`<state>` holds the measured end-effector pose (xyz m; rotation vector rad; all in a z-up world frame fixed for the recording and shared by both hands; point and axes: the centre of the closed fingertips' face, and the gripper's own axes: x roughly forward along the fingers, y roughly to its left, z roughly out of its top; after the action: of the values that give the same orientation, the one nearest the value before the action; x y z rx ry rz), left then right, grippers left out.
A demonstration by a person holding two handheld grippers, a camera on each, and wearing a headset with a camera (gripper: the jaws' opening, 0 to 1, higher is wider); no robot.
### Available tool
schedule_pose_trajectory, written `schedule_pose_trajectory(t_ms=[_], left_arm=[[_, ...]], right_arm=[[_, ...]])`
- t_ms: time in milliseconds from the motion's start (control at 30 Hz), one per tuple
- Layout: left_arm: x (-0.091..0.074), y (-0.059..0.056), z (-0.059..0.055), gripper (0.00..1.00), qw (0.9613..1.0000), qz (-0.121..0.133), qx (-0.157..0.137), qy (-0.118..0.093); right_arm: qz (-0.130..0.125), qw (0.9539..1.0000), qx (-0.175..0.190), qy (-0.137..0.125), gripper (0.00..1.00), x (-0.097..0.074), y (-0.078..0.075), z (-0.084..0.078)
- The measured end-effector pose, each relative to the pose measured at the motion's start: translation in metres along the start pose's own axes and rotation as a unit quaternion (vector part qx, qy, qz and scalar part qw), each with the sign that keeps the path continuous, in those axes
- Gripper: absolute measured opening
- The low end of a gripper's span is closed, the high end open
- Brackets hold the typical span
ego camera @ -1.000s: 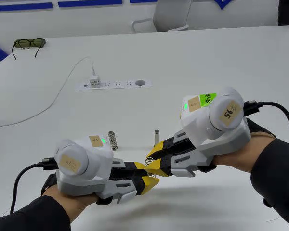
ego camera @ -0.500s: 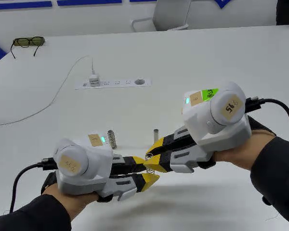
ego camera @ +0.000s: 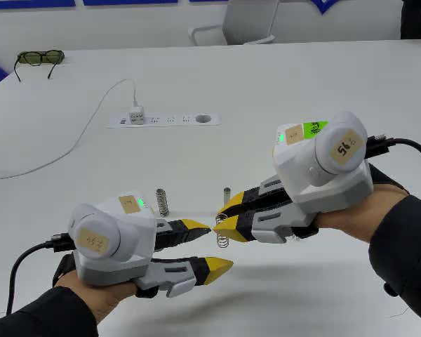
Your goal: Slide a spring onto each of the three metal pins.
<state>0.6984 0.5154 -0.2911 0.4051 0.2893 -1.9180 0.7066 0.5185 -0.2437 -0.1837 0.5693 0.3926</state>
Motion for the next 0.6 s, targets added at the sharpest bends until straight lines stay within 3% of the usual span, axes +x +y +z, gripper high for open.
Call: schedule_pose_trajectory(t_ms=[100,333,600], left_arm=[[-0.003,0.003,-0.004,0.49,0.9999,0.007,-0.010,-0.001],[-0.009,0.004,-0.004,0.53,0.9997,0.016,-0.018,-0.007],[-0.013,0.005,-0.004,0.60,0.9993,0.023,-0.028,-0.012]], right_arm=[[-0.007,1.0000,0.003,-0.001,0.12,-0.003,-0.006,0.001],[-0.025,0.9997,0.004,-0.006,0.12,-0.008,-0.021,0.006],[-0.064,0.9977,0.011,-0.022,0.12,-0.014,-0.052,0.018]])
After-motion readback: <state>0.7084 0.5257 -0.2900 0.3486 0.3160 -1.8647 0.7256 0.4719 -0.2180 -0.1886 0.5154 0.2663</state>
